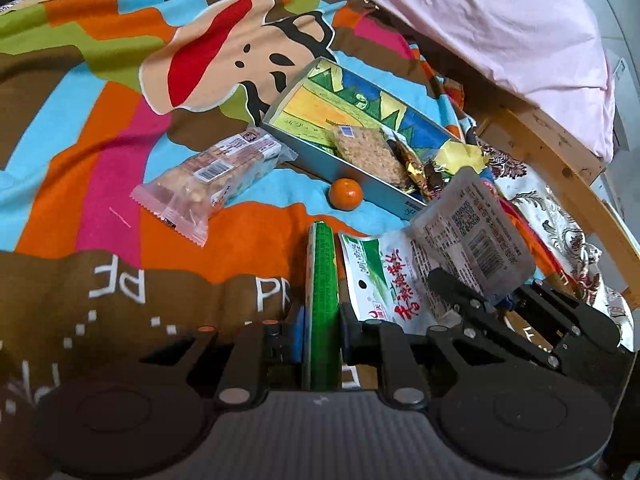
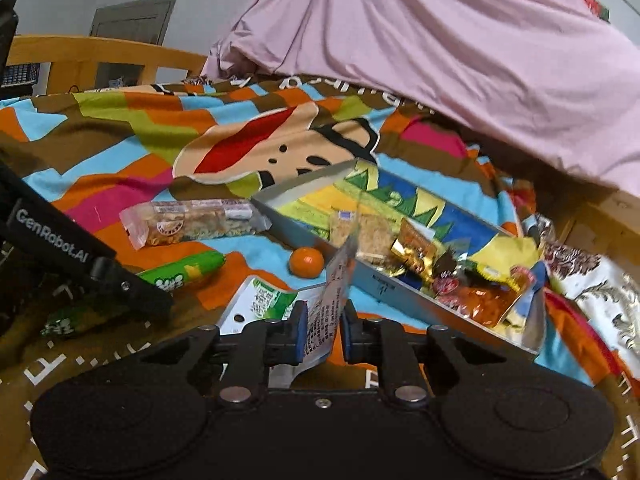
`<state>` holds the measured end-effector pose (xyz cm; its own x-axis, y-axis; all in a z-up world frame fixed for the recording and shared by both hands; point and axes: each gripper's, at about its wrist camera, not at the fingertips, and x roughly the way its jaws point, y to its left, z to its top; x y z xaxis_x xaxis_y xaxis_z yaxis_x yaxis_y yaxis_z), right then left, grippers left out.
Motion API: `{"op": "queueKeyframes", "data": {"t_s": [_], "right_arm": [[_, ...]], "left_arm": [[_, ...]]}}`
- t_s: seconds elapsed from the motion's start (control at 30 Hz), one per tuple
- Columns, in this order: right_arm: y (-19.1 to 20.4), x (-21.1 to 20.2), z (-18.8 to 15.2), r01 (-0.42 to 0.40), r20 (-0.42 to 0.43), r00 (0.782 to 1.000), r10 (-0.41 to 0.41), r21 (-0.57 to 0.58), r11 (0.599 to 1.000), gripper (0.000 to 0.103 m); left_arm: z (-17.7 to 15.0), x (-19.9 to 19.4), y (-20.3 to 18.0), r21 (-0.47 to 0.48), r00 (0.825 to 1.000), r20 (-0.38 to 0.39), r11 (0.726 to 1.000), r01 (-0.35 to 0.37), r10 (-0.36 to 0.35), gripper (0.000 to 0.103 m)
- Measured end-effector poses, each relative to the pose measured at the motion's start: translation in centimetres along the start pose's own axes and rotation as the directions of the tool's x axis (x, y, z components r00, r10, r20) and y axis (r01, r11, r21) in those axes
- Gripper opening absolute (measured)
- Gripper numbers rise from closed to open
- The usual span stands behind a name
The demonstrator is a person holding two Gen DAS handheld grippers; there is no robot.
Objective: Organize snacks
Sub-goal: 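Carry the green stick to the tin with the left tool while the right tool carries the white packet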
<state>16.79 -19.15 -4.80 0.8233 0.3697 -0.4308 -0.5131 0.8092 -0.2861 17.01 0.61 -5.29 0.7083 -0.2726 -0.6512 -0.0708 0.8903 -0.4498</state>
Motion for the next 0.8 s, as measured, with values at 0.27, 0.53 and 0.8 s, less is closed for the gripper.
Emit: {"op": "queueKeyframes", "data": {"t_s": [0.27, 0.53, 0.8], "right_arm": [[0.0, -1.1, 0.3, 0.003, 0.042, 0.999, -0.003, -0.001, 1.0, 0.014], [-0.4, -2.1, 0.8, 0.03, 0.091, 0.995, -0.028, -0.013, 0.999, 0.011], [-1.7, -2.6, 1.5, 0.067, 0.134, 0.989, -0.067, 0.0, 0.998, 0.01]], "left_arm": [[-0.7, -1.5, -1.0, 0.014, 1.0, 0.02, 1.0, 0.008, -0.008, 0.019], [0.0, -2.2, -2.7, 0.001, 0.997, 0.071, 1.0, 0.014, -0.014, 0.019], [0.8, -2.0, -4.9, 0.016, 0.994, 0.108, 1.0, 0.021, -0.023, 0.019]]}}
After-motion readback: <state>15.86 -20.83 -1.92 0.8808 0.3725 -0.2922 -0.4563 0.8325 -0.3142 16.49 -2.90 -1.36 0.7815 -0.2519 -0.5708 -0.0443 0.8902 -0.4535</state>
